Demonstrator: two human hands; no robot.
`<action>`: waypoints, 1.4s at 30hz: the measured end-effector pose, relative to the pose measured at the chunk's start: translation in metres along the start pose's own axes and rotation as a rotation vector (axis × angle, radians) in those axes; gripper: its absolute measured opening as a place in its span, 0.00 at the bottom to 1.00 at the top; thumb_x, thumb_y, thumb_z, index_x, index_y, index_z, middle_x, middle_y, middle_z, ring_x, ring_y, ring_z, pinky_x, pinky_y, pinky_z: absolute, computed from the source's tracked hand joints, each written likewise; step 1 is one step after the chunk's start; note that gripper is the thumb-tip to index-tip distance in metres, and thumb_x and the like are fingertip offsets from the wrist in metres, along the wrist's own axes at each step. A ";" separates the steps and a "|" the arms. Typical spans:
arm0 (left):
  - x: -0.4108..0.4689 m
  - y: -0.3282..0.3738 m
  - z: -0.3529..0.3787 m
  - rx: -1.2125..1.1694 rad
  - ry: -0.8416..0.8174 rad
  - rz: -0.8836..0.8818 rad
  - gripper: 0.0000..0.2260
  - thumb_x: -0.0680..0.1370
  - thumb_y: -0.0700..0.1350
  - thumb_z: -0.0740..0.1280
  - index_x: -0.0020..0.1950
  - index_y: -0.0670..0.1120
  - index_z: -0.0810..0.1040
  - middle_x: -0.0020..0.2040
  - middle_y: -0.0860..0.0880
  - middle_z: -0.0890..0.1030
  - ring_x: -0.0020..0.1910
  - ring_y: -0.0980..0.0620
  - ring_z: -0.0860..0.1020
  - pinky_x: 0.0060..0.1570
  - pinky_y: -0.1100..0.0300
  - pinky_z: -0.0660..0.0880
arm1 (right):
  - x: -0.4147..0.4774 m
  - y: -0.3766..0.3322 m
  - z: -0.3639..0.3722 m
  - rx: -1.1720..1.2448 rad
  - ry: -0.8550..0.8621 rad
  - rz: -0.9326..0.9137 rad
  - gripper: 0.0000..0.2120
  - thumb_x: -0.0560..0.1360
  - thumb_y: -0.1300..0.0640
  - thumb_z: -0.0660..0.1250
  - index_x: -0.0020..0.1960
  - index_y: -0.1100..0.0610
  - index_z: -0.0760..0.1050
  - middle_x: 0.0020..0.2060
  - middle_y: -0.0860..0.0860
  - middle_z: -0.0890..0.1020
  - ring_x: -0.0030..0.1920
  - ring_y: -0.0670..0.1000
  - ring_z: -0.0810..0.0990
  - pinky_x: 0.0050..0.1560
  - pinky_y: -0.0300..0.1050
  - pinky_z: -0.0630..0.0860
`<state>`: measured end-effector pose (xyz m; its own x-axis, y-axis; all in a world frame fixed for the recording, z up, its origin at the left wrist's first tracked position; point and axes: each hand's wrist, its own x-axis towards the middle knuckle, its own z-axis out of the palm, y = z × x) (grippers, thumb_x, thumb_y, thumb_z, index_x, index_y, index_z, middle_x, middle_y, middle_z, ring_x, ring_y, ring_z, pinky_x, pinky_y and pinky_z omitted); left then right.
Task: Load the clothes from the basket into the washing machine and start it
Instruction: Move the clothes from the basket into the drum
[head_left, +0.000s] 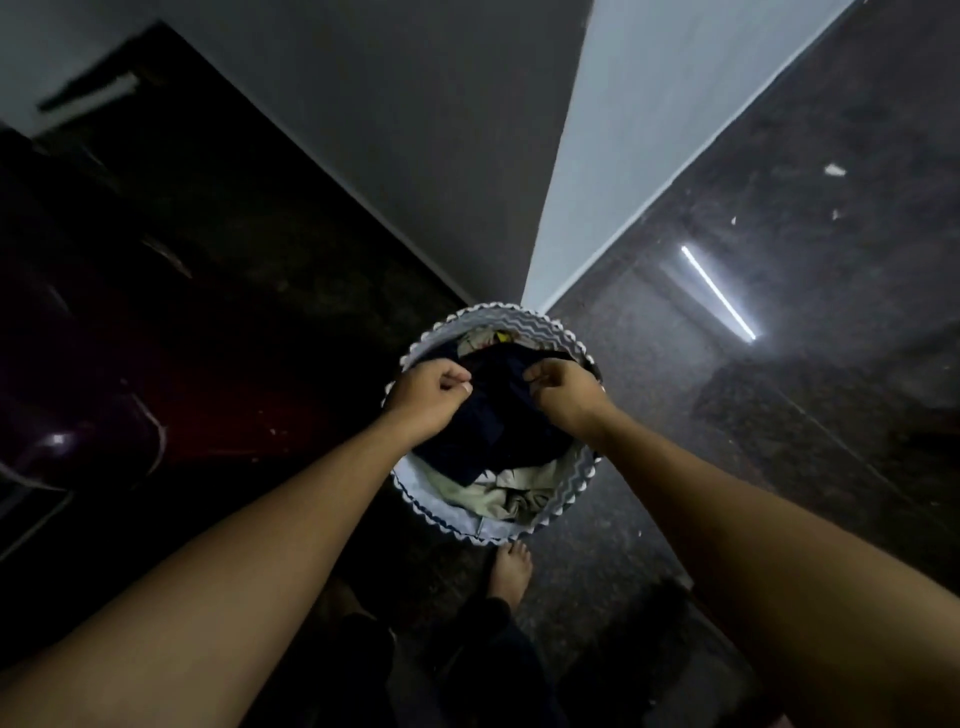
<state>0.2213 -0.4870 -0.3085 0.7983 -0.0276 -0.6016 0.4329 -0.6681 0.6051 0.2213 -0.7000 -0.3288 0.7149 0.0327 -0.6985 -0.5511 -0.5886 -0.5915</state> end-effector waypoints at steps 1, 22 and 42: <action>0.009 -0.008 0.008 0.011 -0.001 -0.013 0.07 0.78 0.46 0.70 0.55 0.49 0.83 0.50 0.50 0.84 0.53 0.51 0.82 0.55 0.56 0.78 | 0.006 0.007 0.005 -0.020 0.005 -0.002 0.17 0.71 0.59 0.66 0.58 0.49 0.80 0.53 0.52 0.84 0.55 0.55 0.82 0.60 0.52 0.79; 0.029 -0.019 0.030 -0.616 0.018 -0.106 0.11 0.82 0.52 0.65 0.61 0.49 0.79 0.58 0.53 0.83 0.59 0.55 0.80 0.63 0.55 0.74 | -0.010 0.053 0.030 -0.492 0.285 -0.579 0.48 0.74 0.29 0.63 0.82 0.54 0.50 0.80 0.57 0.55 0.78 0.60 0.60 0.76 0.58 0.63; -0.085 0.036 -0.034 -0.285 -0.077 0.092 0.41 0.72 0.36 0.73 0.79 0.52 0.58 0.73 0.45 0.68 0.66 0.46 0.74 0.63 0.50 0.75 | -0.091 -0.062 -0.011 0.349 0.213 -0.392 0.08 0.81 0.56 0.62 0.47 0.49 0.78 0.44 0.46 0.83 0.47 0.47 0.81 0.56 0.54 0.79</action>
<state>0.1833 -0.4829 -0.2178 0.8099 -0.1419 -0.5691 0.4694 -0.4249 0.7740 0.1949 -0.6759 -0.2240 0.9459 0.0101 -0.3242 -0.3104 -0.2624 -0.9137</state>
